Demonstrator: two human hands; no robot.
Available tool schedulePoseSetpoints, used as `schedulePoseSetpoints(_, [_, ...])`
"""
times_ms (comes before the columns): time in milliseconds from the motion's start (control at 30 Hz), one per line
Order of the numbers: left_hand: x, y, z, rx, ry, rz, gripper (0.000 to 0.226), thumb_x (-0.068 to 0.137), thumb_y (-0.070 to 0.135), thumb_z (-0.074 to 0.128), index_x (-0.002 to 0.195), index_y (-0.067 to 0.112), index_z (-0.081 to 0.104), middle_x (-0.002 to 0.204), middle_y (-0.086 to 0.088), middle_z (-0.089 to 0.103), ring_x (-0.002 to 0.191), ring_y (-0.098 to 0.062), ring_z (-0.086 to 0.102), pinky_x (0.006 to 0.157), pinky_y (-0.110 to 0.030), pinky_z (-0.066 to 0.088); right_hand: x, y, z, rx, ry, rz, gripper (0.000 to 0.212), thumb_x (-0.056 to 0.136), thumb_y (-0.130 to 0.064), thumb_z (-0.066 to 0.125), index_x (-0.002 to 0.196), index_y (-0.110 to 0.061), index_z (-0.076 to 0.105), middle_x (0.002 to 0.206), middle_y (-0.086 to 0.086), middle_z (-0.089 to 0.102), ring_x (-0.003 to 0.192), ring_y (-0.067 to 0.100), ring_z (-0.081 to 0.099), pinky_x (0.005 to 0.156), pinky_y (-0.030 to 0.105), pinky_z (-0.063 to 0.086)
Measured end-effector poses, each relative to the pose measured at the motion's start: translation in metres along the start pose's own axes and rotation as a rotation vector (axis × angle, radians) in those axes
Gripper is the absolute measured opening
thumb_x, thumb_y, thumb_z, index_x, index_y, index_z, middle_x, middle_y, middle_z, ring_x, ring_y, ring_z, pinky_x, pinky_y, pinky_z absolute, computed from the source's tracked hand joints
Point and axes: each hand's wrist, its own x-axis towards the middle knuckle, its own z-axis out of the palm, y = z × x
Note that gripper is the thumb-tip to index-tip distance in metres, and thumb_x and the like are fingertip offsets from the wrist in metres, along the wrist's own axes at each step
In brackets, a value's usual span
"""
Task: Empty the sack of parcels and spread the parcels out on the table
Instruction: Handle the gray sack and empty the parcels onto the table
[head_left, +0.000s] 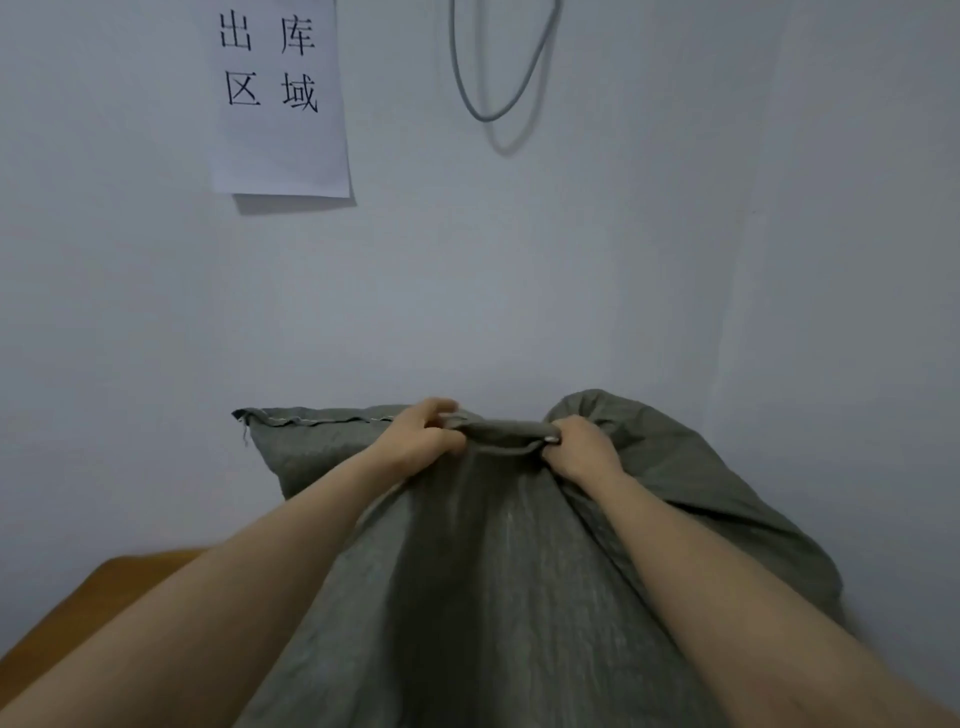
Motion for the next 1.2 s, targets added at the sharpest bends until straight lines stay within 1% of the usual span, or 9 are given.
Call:
schedulePoseSetpoints(67, [0.004, -0.011, -0.010, 0.403, 0.086, -0.088, 0.082, 0.076, 0.025, 0.065, 0.148, 0.029, 0.025, 0.147, -0.012, 0.027, 0.139, -0.031, 0.021, 0.112, -0.044, 0.026, 0.006, 0.001, -0.013, 0.061, 0.065, 0.045, 0.021, 0.088, -0.013, 0.051, 0.096, -0.004, 0.068, 0.108, 0.017, 0.066, 0.100, 0.030, 0.061, 0.076, 0.031, 0.044])
schedulePoseSetpoints(133, [0.003, -0.022, -0.016, 0.647, 0.084, -0.219, 0.083, 0.083, 0.022, 0.060, 0.150, 0.037, 0.013, 0.157, -0.009, 0.005, 0.145, -0.035, -0.001, 0.114, -0.054, 0.012, 0.011, 0.000, -0.024, 0.103, 0.096, 0.059, 0.018, 0.088, -0.011, 0.048, 0.090, -0.005, 0.065, 0.105, 0.017, 0.065, 0.098, 0.030, 0.060, 0.074, 0.031, 0.042])
schedulePoseSetpoints(233, [0.010, -0.045, -0.018, 0.745, 0.054, -0.300, 0.048, 0.092, 0.026, 0.051, 0.138, 0.036, 0.041, 0.148, -0.015, 0.025, 0.140, -0.041, 0.013, 0.111, -0.058, 0.023, 0.018, 0.002, -0.034, 0.126, 0.106, 0.067, 0.015, 0.086, -0.008, 0.046, 0.077, -0.011, 0.057, 0.100, 0.016, 0.065, 0.094, 0.030, 0.060, 0.069, 0.029, 0.038])
schedulePoseSetpoints(333, [0.015, -0.056, -0.014, 0.739, 0.180, -0.238, 0.023, 0.095, 0.015, 0.041, 0.110, 0.020, 0.058, 0.123, -0.013, 0.055, 0.112, -0.033, 0.050, 0.095, -0.047, 0.045, 0.021, 0.008, -0.038, 0.110, 0.102, 0.090, 0.012, 0.084, -0.003, 0.047, 0.078, -0.009, 0.057, 0.099, 0.017, 0.063, 0.095, 0.031, 0.058, 0.068, 0.029, 0.036])
schedulePoseSetpoints(400, [0.018, -0.046, -0.017, 0.737, 0.293, -0.200, 0.023, 0.096, 0.009, 0.038, 0.108, 0.012, 0.057, 0.116, -0.013, 0.060, 0.103, -0.031, 0.058, 0.086, -0.041, 0.049, 0.025, 0.004, -0.046, 0.092, 0.126, 0.103, 0.010, 0.084, -0.001, 0.048, 0.080, -0.007, 0.055, 0.102, 0.020, 0.062, 0.098, 0.032, 0.057, 0.069, 0.028, 0.033])
schedulePoseSetpoints(533, [0.035, -0.004, -0.051, 0.638, 0.504, -0.119, 0.027, 0.092, 0.005, 0.040, 0.110, 0.004, 0.061, 0.115, -0.021, 0.061, 0.105, -0.038, 0.059, 0.085, -0.044, 0.050, 0.043, -0.011, -0.083, 0.099, 0.233, 0.103, 0.011, 0.084, 0.002, 0.048, 0.086, -0.005, 0.057, 0.105, 0.021, 0.059, 0.101, 0.033, 0.055, 0.072, 0.030, 0.034])
schedulePoseSetpoints(733, [0.048, 0.035, -0.061, 0.496, 0.648, 0.058, 0.031, 0.092, 0.002, 0.038, 0.106, 0.002, 0.065, 0.108, -0.021, 0.064, 0.099, -0.040, 0.059, 0.076, -0.042, 0.046, 0.046, -0.004, -0.111, 0.130, 0.358, 0.126, 0.031, 0.084, 0.004, 0.045, 0.062, -0.015, 0.034, 0.088, 0.010, 0.047, 0.083, 0.024, 0.044, 0.068, 0.029, 0.029])
schedulePoseSetpoints(1100, [0.056, 0.071, -0.077, 0.286, 0.790, 0.140, 0.032, 0.095, 0.007, 0.035, 0.107, 0.004, 0.065, 0.111, -0.020, 0.063, 0.102, -0.039, 0.057, 0.073, -0.037, 0.038, 0.056, -0.016, -0.158, 0.161, 0.555, 0.054, 0.020, 0.081, 0.008, 0.045, 0.083, -0.008, 0.056, 0.096, 0.011, 0.058, 0.092, 0.029, 0.053, 0.071, 0.029, 0.034])
schedulePoseSetpoints(1200, [0.051, 0.072, -0.078, 0.234, 0.797, 0.144, 0.032, 0.096, 0.004, 0.036, 0.109, 0.004, 0.064, 0.115, -0.019, 0.063, 0.107, -0.038, 0.056, 0.081, -0.039, 0.042, 0.055, -0.019, -0.162, 0.179, 0.581, 0.026, 0.025, 0.081, 0.009, 0.045, 0.088, -0.003, 0.065, 0.102, 0.015, 0.064, 0.095, 0.029, 0.057, 0.071, 0.027, 0.036])
